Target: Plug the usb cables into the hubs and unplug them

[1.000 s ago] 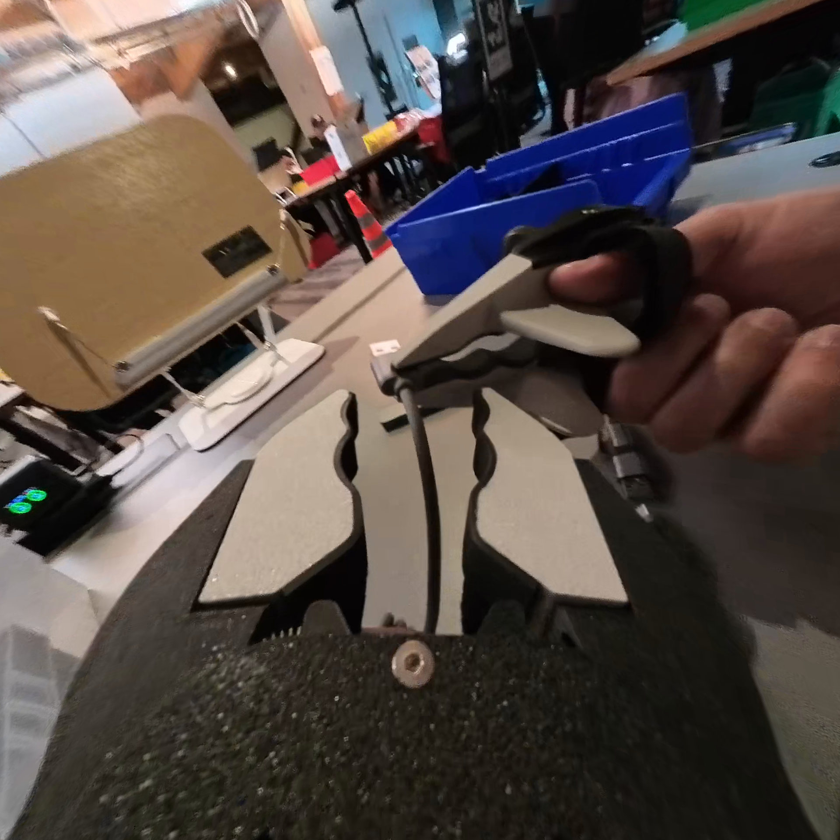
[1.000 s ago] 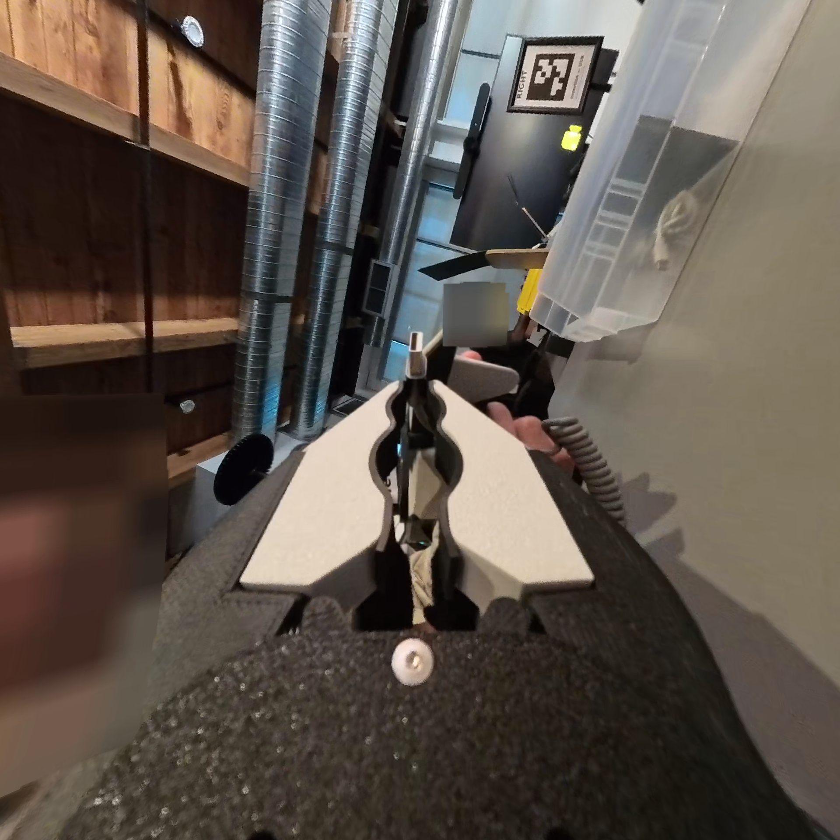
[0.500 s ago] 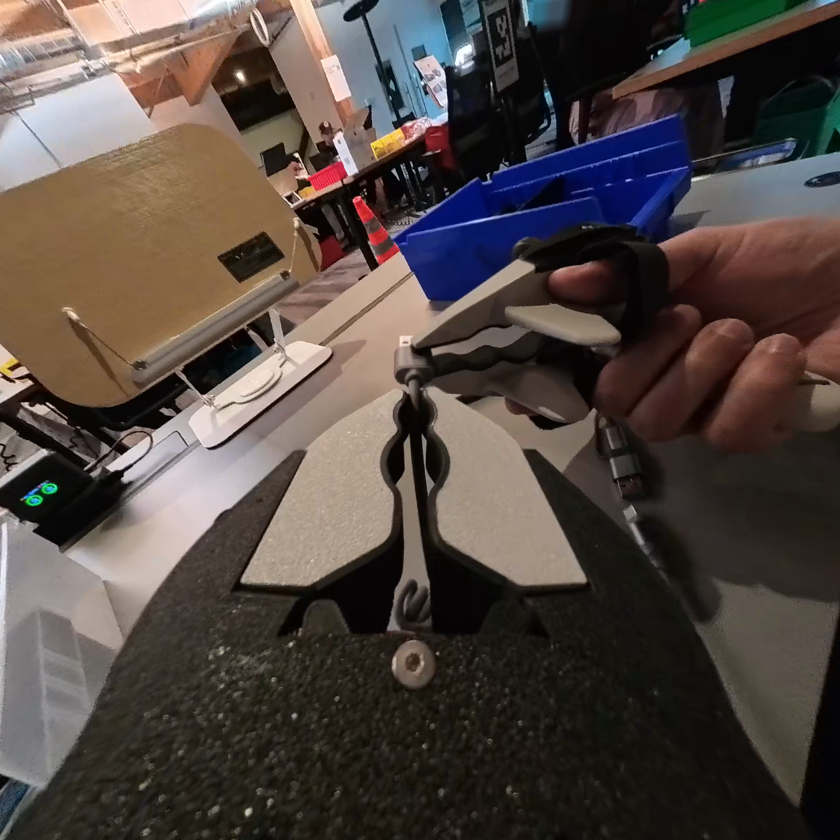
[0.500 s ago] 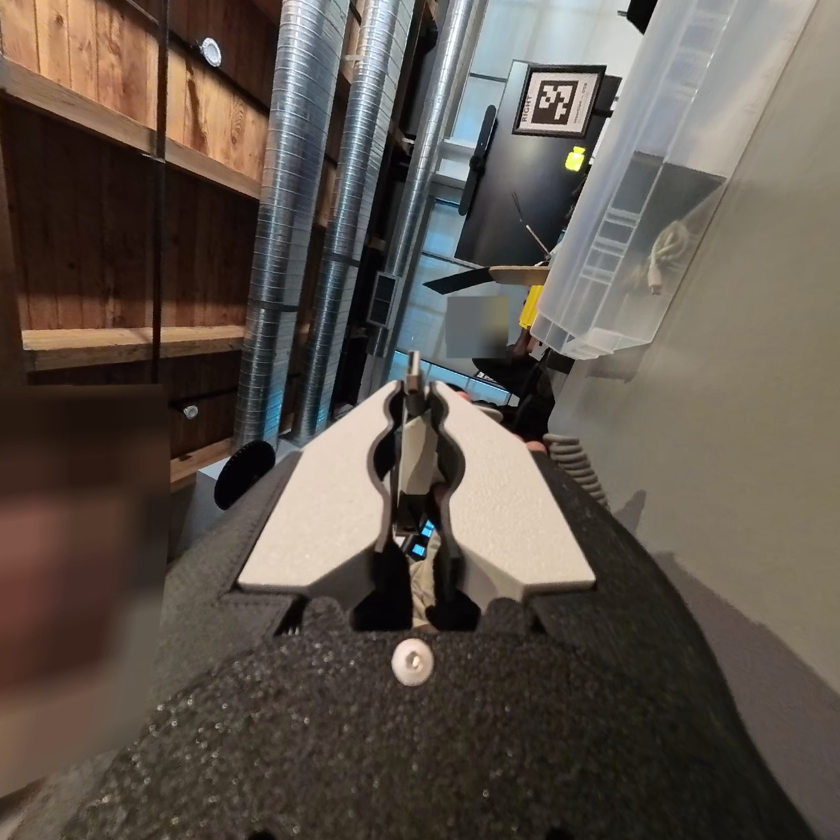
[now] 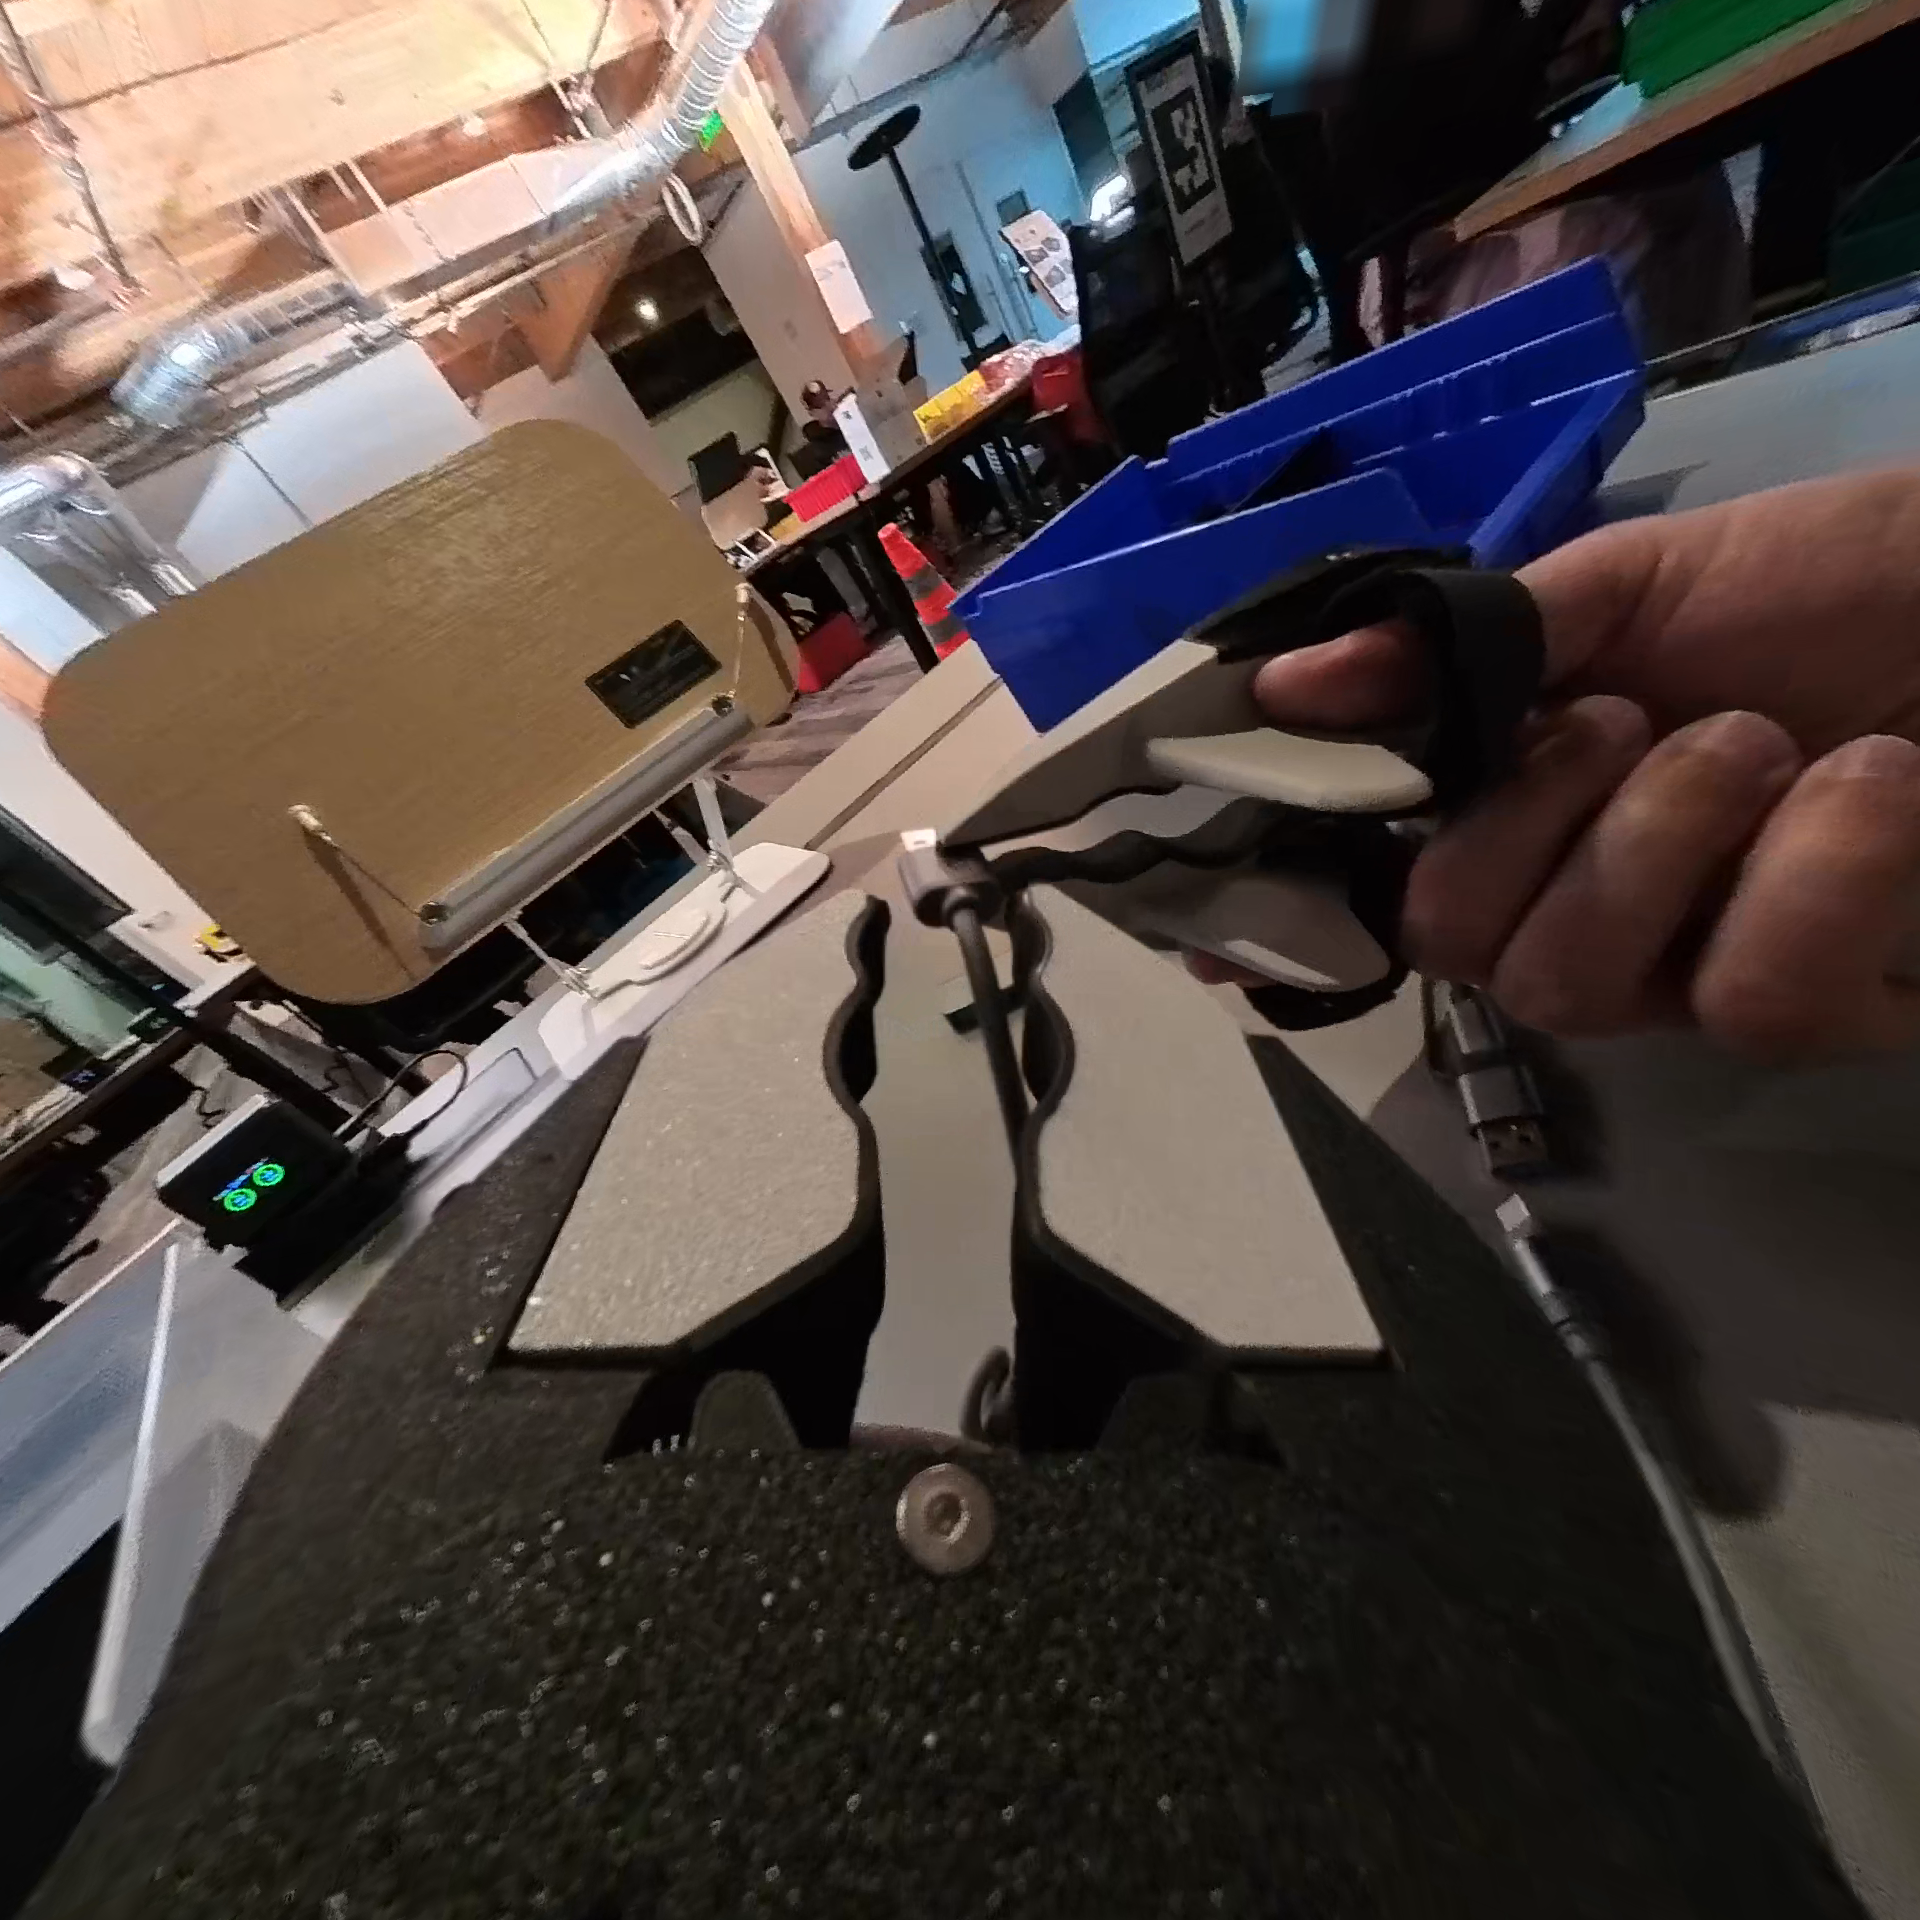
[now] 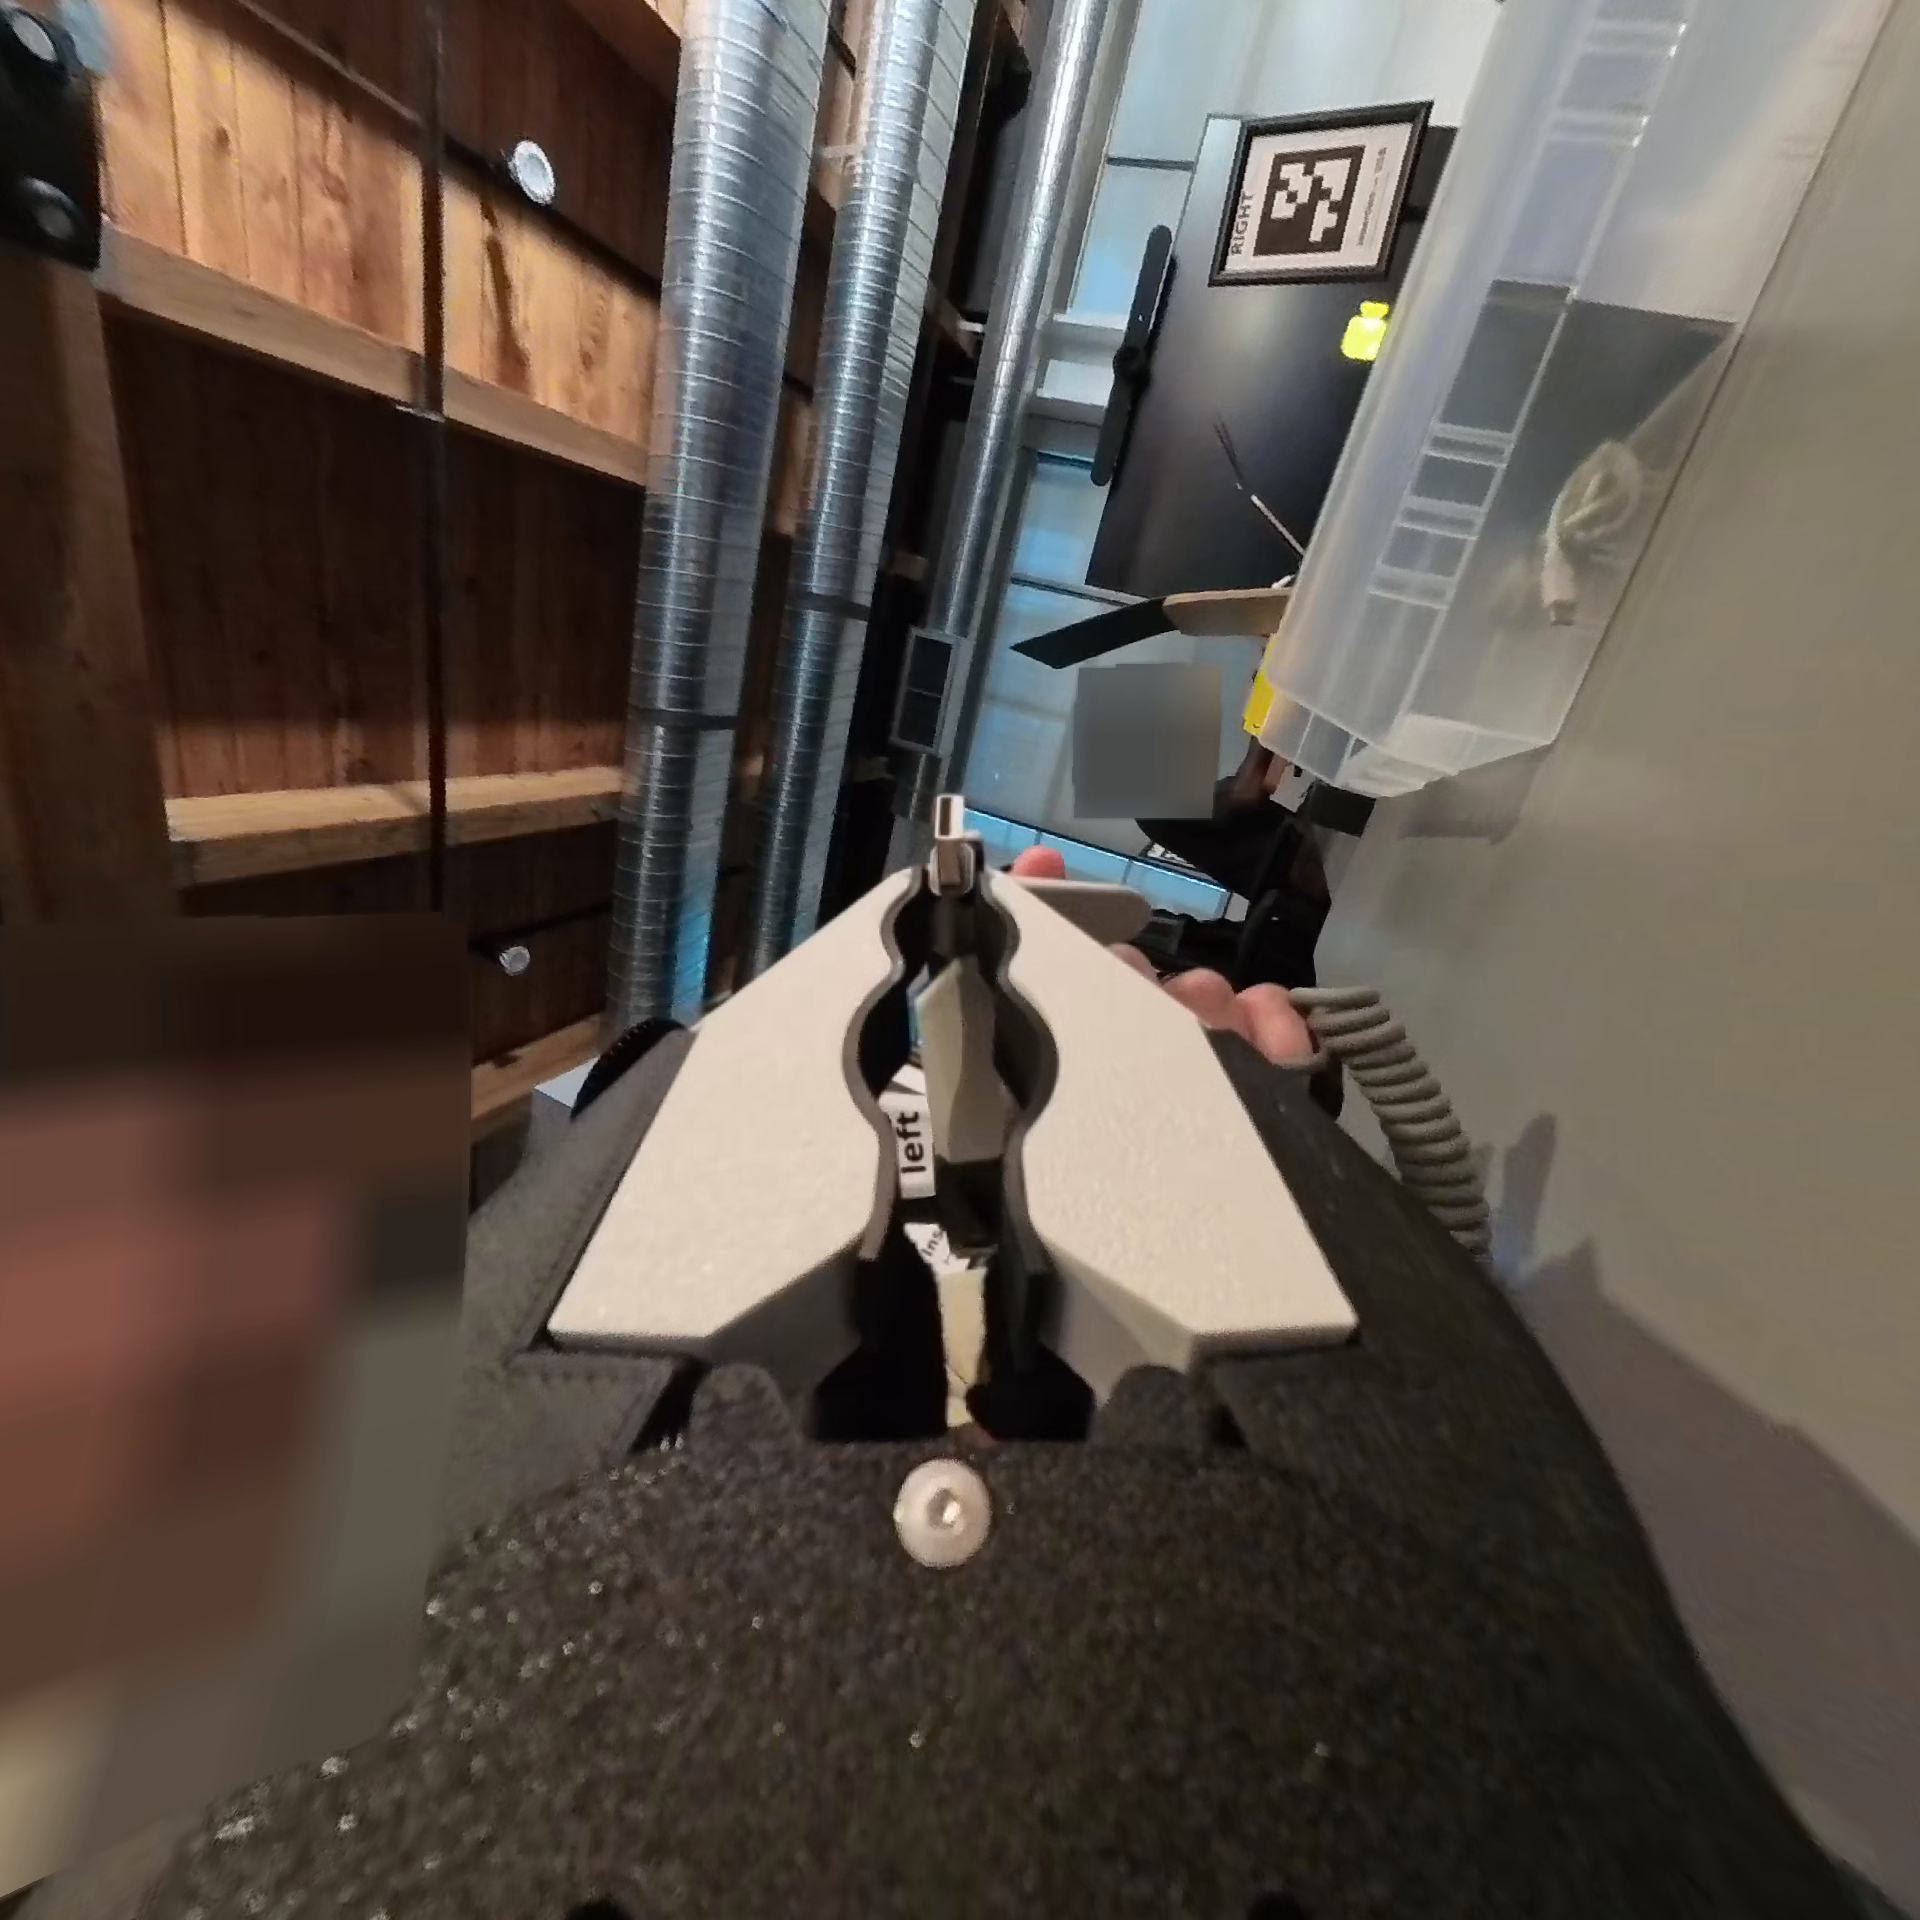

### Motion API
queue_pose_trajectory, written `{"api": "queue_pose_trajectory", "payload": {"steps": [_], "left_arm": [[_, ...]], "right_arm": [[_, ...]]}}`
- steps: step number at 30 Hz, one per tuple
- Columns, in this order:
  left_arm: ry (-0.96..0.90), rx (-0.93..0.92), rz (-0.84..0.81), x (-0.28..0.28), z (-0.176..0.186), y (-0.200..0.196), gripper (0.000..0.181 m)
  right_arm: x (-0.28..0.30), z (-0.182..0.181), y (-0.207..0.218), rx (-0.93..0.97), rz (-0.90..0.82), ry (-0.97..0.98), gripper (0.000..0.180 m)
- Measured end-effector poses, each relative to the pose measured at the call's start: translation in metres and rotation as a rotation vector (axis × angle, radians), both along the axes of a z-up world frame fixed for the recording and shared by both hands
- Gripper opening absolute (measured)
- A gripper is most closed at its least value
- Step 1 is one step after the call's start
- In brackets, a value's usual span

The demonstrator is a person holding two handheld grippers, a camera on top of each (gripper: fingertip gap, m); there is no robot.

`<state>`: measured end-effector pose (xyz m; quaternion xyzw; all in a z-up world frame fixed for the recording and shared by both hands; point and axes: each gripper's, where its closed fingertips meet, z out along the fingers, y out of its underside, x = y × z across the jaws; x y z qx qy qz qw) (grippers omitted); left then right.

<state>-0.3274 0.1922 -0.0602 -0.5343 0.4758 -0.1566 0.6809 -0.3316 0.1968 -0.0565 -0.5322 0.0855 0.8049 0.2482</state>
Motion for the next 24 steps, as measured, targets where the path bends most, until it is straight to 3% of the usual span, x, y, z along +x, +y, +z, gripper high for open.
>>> {"api": "queue_pose_trajectory", "payload": {"steps": [17, 21, 24], "left_arm": [[0.015, -0.028, -0.026, 0.000, 0.006, -0.005, 0.016], [-0.009, -0.092, -0.039, -0.004, 0.009, -0.004, 0.015], [-0.027, -0.161, -0.053, -0.009, 0.007, -0.002, 0.015]], "right_arm": [[-0.005, 0.000, -0.004, -0.020, 0.029, 0.052, 0.008], [0.014, 0.012, 0.004, 0.173, -0.075, -0.155, 0.020], [0.060, -0.014, 0.026, 0.449, -0.245, -0.739, 0.039]]}}
